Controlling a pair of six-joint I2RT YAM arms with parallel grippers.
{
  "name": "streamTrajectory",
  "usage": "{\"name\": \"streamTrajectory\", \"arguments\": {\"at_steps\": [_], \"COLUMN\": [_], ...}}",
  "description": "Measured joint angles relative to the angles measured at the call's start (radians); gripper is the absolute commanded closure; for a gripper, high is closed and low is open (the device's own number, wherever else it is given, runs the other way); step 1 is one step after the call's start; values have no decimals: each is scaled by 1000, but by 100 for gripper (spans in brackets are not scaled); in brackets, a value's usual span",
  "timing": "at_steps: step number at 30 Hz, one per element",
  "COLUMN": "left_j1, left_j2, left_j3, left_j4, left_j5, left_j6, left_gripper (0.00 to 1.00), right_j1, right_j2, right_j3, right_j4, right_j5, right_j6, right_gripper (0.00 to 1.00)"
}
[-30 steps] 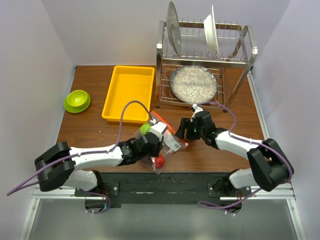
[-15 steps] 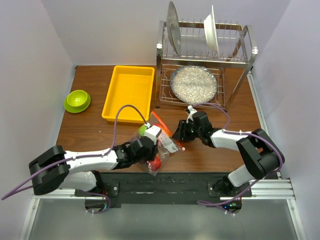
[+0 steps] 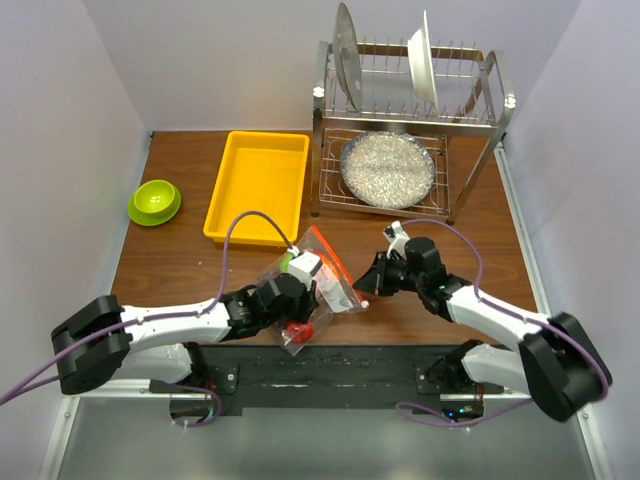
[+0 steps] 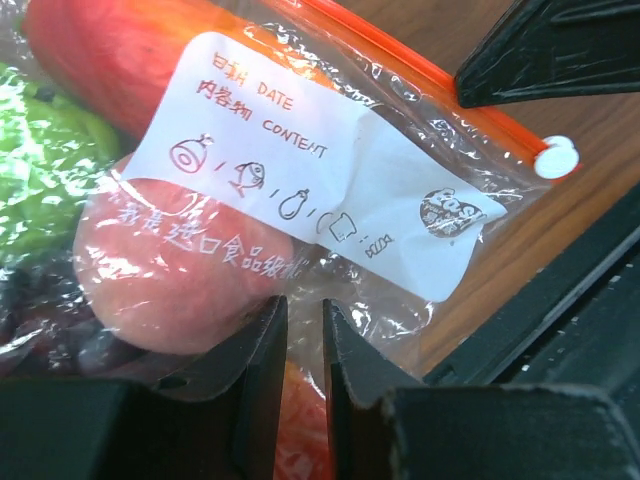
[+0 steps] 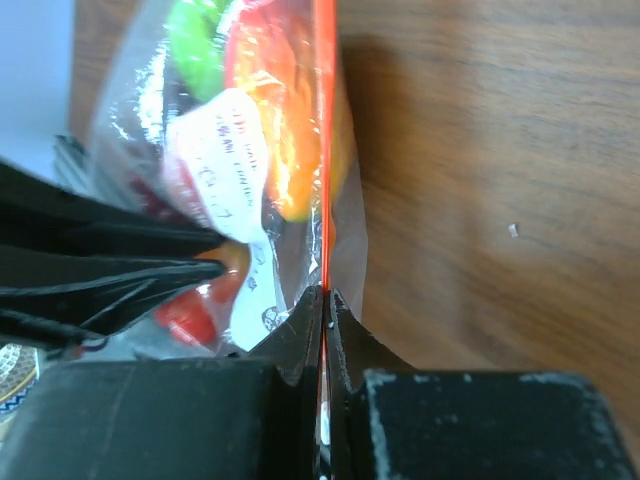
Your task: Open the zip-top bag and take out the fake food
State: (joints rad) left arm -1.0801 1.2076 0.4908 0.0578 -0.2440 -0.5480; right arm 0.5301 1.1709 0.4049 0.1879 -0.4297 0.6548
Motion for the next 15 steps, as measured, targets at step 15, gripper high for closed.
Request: {"name": "streamTrajectory", "arguments": {"at_steps": [15], "left_j1": [-105], "left_j2": [-113], "left_j3": [148], "left_j4": [63], "left_j5": [111], "left_j6": [170], "left_gripper": [65], "right_j1": [0], "right_j2": [-359], "right_j3": [212], "right_j4": [-461], "right_j5": [109], "right_j6": [110], "right_gripper": [100]}}
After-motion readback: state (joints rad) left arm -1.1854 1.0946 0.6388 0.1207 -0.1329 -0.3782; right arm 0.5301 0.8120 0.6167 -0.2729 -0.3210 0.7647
